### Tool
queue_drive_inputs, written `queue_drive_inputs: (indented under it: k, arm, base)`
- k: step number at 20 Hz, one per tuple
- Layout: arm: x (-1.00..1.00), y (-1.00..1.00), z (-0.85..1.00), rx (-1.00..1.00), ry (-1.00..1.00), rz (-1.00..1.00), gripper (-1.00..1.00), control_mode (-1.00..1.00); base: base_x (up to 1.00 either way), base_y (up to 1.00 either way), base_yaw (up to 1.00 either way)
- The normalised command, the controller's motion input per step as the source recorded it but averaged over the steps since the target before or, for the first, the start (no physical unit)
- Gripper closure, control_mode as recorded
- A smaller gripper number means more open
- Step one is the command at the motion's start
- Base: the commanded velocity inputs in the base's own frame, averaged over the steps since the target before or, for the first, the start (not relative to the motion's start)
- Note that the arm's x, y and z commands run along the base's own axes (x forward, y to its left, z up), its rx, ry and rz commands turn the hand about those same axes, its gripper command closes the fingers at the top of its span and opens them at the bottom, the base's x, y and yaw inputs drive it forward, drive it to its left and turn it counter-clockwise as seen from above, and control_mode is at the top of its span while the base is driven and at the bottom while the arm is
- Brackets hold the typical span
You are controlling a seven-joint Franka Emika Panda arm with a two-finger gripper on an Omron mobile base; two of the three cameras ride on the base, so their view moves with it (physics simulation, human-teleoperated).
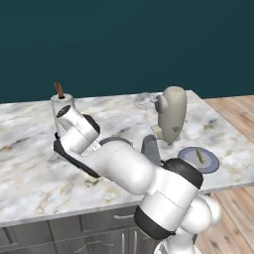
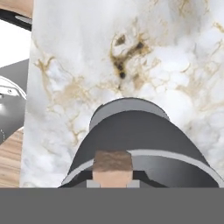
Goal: Add butter and sugar cubes to the stand mixer bowl and then turn on the stand mixer to begin making frosting.
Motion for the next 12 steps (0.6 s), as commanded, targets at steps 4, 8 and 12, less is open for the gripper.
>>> queue_drive_inputs:
  k: [4,8,12]
  arm:
    - [-0.02,-0.2,0.44,0.01,-0.01,-0.01,1.0,-1.0]
    - [-0.03,-0.11,0.38,0.0,-0.01,-0.02,1.0,-1.0]
    - [0.0,-0.27,0.03,0.0,0.0,-0.03,1.0,-1.0]
  base:
    - [0.0,0.0,0.0]
    - [0.0,0.0,0.0]
    - [0.0,0.0,0.0]
